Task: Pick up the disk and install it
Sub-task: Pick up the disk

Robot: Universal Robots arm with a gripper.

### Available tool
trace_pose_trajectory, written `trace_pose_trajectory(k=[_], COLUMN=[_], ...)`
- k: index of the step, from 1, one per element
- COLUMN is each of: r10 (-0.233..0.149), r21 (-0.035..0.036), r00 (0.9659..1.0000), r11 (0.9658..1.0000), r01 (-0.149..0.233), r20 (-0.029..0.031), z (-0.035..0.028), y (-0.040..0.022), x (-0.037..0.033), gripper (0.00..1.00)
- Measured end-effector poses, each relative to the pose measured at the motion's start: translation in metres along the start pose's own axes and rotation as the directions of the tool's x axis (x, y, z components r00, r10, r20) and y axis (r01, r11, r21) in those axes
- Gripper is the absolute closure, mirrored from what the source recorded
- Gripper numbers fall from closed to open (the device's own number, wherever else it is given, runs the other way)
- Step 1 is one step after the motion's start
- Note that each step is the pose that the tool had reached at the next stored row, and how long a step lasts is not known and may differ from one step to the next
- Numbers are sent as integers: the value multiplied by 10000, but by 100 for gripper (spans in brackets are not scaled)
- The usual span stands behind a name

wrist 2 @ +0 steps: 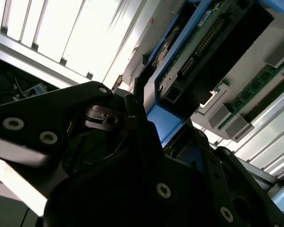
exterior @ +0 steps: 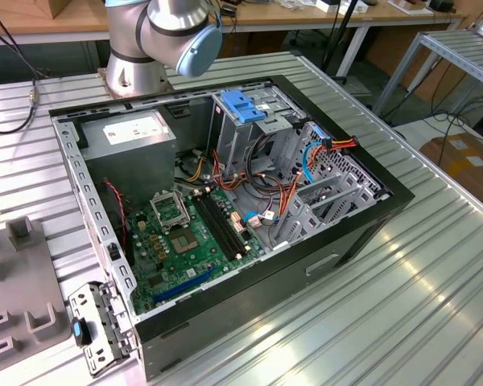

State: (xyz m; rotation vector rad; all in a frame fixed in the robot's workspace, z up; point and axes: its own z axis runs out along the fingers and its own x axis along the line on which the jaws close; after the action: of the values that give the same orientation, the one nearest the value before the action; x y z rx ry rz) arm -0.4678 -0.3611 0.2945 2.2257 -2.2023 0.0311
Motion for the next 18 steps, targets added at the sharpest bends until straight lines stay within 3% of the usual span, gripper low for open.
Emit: trace_pose_trajectory(k=[6, 13, 14, 18], r10=[0, -3, -3, -4], r21=[1, -1, -3, -1], r00=[10000, 10000, 10000, 10000], r11=[10000, 10000, 10000, 10000], r01=[0, 3, 3, 4], r20=[0, 0, -1, 0], z=[-29, -20, -20, -18], y=[0, 0, 0, 0], x=[1, 0, 1, 0], gripper=[55, 55, 63, 63])
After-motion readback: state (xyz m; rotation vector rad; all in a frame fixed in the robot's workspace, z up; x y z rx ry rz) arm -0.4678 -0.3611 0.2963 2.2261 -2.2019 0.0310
